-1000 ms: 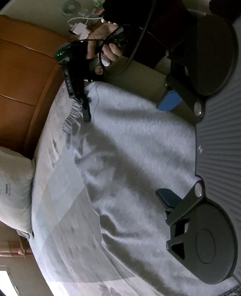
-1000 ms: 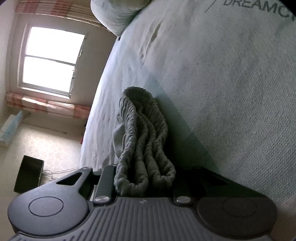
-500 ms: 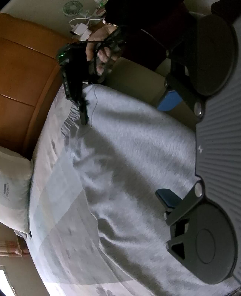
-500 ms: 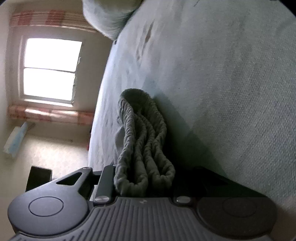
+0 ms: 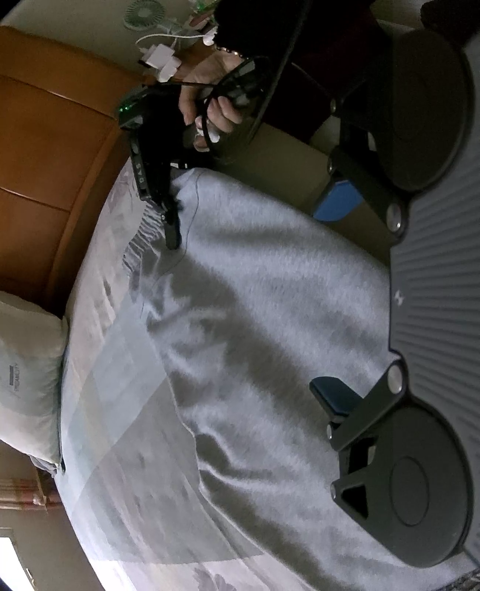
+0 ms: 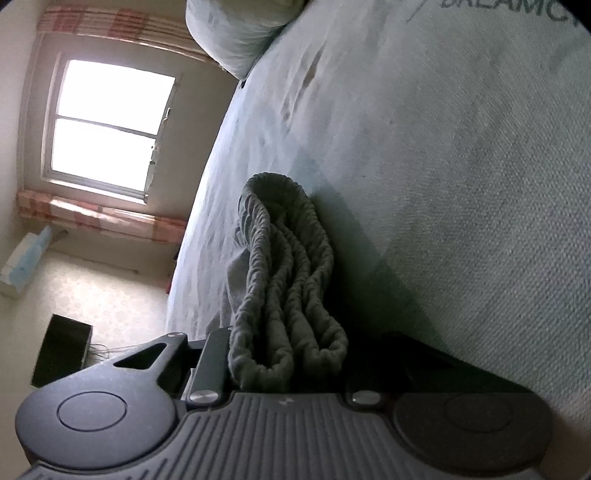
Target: Fold clothes
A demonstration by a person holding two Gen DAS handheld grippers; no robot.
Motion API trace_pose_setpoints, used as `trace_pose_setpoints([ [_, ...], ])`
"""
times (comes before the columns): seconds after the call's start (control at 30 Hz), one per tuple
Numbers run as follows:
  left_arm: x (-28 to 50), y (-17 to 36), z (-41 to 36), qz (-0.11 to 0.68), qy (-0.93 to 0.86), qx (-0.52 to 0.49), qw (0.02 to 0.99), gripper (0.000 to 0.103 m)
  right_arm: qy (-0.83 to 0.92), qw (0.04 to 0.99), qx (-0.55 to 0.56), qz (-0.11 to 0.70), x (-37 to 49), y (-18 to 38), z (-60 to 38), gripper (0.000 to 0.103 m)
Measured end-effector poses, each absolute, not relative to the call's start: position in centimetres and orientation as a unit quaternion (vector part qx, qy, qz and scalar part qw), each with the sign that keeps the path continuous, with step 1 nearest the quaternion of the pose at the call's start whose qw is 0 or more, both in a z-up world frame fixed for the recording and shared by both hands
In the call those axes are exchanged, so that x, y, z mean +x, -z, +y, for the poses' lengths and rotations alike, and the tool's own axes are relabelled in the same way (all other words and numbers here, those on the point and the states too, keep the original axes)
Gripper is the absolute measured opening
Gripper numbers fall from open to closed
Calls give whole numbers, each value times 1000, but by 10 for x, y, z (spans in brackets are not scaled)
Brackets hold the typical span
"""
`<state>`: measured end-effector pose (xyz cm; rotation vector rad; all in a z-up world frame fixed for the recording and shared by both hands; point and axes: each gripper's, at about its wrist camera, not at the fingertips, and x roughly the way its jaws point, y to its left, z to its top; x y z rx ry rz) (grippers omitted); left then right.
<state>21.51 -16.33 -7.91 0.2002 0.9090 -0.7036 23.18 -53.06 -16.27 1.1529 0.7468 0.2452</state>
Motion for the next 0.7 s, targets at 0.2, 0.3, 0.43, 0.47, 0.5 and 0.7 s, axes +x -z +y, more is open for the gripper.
trace_pose_setpoints([
  [0.2, 210, 75, -155, 425, 328, 90, 839, 92, -107, 770, 530, 338, 226, 162, -531, 19],
  [0.3, 208, 77, -149, 429, 324, 88, 839, 92, -114, 764, 538, 336, 224, 165, -535, 19],
  [0.43, 207, 80, -145, 432, 318, 87, 839, 92, -109, 761, 541, 341, 225, 166, -535, 19],
  [0.47, 207, 80, -145, 432, 318, 86, 840, 92, -109, 760, 542, 342, 224, 166, -536, 19],
  [0.5, 207, 80, -145, 431, 318, 86, 840, 92, -109, 759, 543, 343, 224, 167, -536, 19],
  [0.7, 205, 80, -146, 430, 319, 89, 840, 92, -113, 759, 543, 341, 223, 169, -536, 19],
])
